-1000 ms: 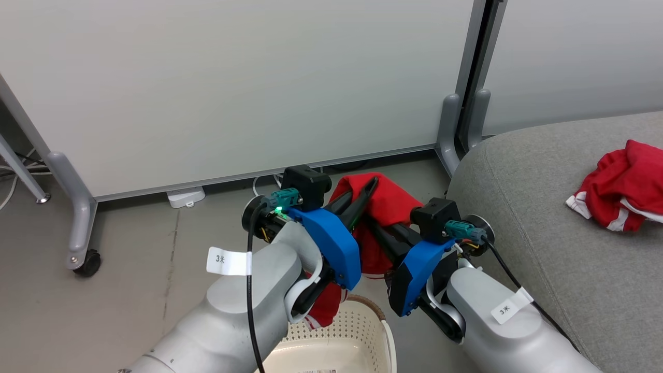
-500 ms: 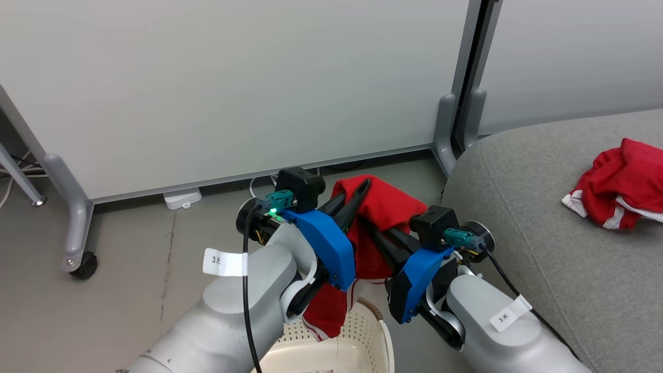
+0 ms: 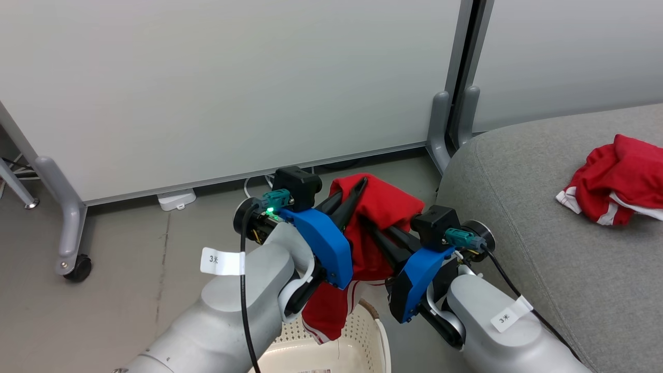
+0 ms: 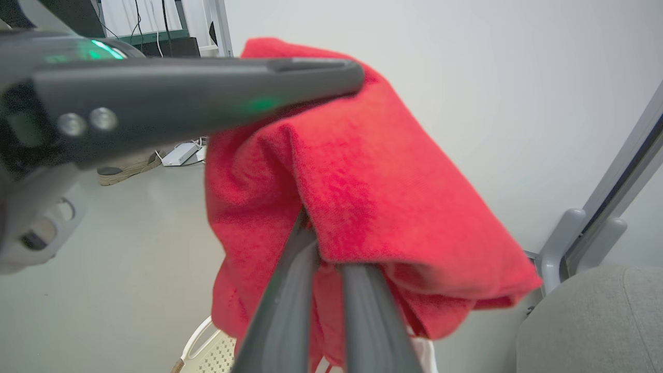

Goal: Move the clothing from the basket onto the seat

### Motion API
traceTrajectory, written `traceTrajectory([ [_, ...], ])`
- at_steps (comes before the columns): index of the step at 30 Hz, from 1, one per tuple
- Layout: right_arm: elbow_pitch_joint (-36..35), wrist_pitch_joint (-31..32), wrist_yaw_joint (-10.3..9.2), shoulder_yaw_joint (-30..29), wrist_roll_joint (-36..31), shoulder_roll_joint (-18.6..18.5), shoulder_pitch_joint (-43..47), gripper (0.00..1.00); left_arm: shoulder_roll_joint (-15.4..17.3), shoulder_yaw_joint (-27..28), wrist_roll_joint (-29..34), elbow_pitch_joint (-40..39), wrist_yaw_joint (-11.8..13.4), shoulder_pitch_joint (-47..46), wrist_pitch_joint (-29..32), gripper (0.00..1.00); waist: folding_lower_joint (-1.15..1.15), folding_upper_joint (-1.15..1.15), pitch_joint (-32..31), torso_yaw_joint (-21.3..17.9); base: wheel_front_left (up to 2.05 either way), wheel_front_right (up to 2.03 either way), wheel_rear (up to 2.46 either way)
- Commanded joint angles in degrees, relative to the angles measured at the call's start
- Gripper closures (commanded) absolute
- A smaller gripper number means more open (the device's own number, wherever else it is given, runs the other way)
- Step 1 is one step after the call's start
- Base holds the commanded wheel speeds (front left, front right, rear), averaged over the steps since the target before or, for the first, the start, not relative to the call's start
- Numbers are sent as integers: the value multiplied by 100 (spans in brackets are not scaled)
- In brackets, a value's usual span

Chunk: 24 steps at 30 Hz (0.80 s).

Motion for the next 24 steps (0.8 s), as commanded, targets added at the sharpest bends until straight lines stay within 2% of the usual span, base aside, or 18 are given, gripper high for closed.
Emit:
traceTrajectory([
  [1,-27,-36,1,-18,-25,-11,58,100,29,-16,-29,22,-10,-84,-27,100,0,0,5,-5,0,0,0],
  [3,-44,-36,1,-19,-36,-14,55,100,33,-15,-30,45,-9,-71,-35,100,0,0,12,-18,0,0,0],
  [4,-53,-35,1,-22,-46,-16,51,100,37,-13,-28,58,-4,-60,-44,83,0,0,16,-25,0,0,0],
  [5,-69,-36,1,-28,-68,-21,42,100,46,-14,-22,77,8,-44,-54,44,0,0,21,-33,0,0,0],
  [6,-86,-35,1,-38,-95,-29,29,100,54,-18,-2,93,21,-31,-68,0,0,0,26,-41,0,0,0],
  [15,-260,-36,1,-247,-307,-131,65,100,280,293,278,-73,51,416,-306,0,0,0,66,-59,0,0,0],
  [24,-456,-36,1,-534,-514,-238,199,100,685,1870,1444,-1371,196,1808,-312,0,0,0,114,18,0,0,0],
])
